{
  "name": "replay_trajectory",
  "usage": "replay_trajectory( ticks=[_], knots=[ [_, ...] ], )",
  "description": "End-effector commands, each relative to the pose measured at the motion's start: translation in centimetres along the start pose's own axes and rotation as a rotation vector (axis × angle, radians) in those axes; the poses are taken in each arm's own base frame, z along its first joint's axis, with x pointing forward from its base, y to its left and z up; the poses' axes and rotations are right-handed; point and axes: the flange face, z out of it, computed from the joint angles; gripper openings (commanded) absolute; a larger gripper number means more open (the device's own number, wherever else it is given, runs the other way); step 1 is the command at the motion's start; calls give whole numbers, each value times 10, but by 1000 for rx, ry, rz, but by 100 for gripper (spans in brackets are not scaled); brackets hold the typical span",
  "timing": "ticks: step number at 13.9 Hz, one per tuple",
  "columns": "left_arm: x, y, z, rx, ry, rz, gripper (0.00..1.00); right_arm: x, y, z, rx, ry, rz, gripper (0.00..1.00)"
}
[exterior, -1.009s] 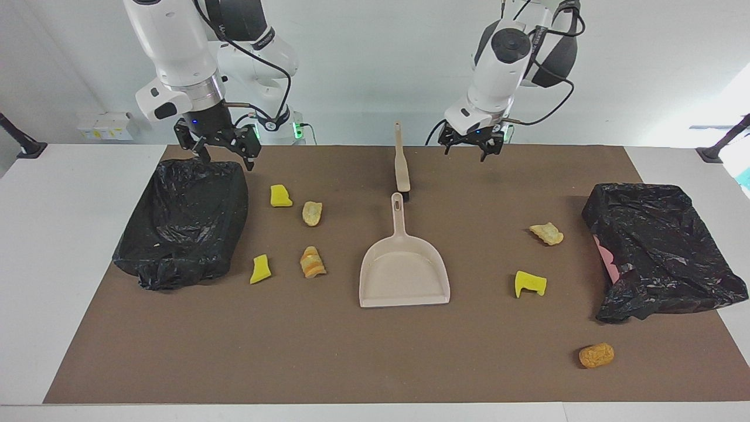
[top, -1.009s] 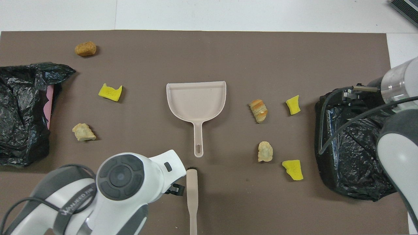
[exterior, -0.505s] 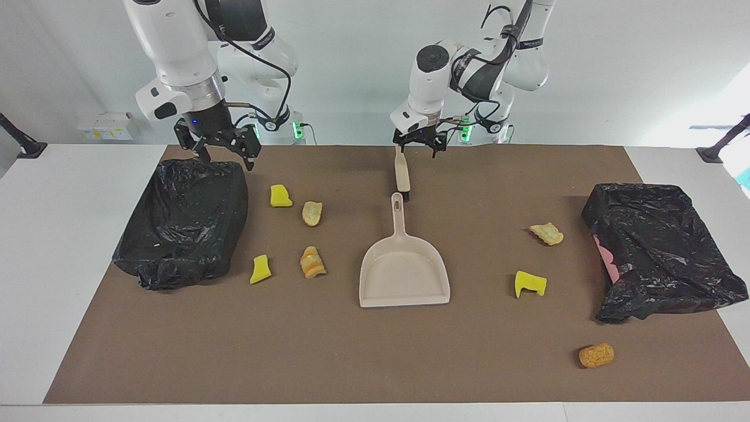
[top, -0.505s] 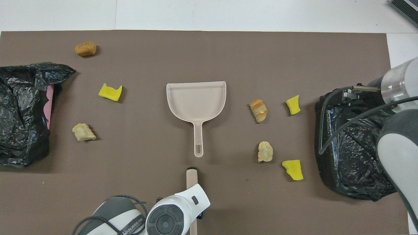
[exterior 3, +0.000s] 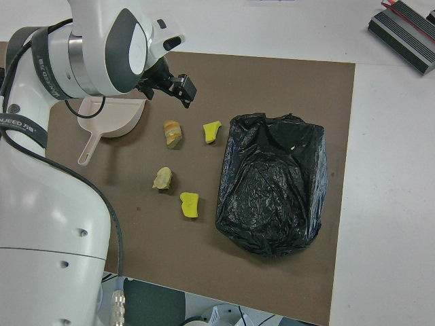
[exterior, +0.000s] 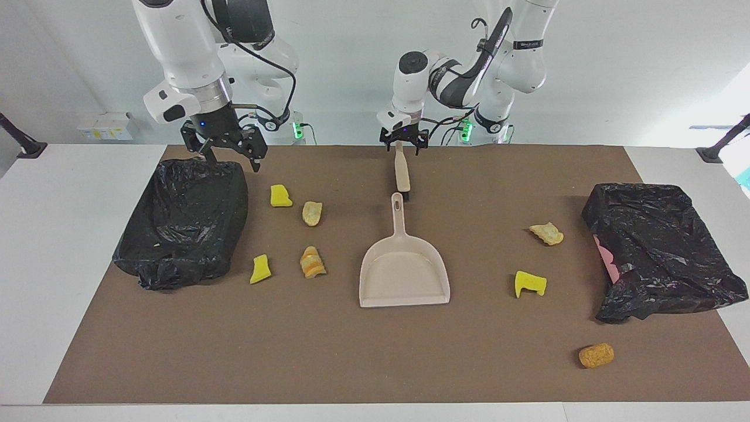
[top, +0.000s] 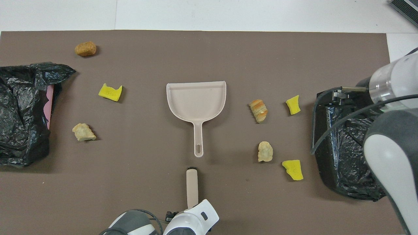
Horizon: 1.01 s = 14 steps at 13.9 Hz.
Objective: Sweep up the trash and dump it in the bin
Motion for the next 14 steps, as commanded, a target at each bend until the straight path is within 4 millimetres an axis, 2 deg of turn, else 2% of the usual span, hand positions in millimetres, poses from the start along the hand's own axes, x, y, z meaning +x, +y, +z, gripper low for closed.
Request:
replay_trajectory(
  ticks=[1,2,5,6,7,10,12,13,14],
  knots=[
    [-8,3,4,-10,-4,-16,9,11,-38,25,22,13,3,100],
    [-8,3,5,-8,-6,-13,0,13,-51,34,27,15,5,100],
    [2,0,2,-11,-9,-35,0,18,-94,67,36,17,-20,100],
    [11,-9,-2,-9,-18,-59,0,18,-107,74,26,33,-43,100],
    [27,-23,-11,-1,-35,-101,0,18,-120,87,18,34,-50,100],
    [73,-68,-44,0,-65,-227,0,22,-140,109,43,38,-55,100],
    [95,-96,-51,-6,-50,-300,0,1,-194,134,37,13,-89,100],
    [107,-113,-52,12,-37,-328,0,-3,-207,137,49,23,-65,100],
    [118,-129,-52,35,-28,-358,0,-4,-211,138,56,32,-44,100]
  ],
)
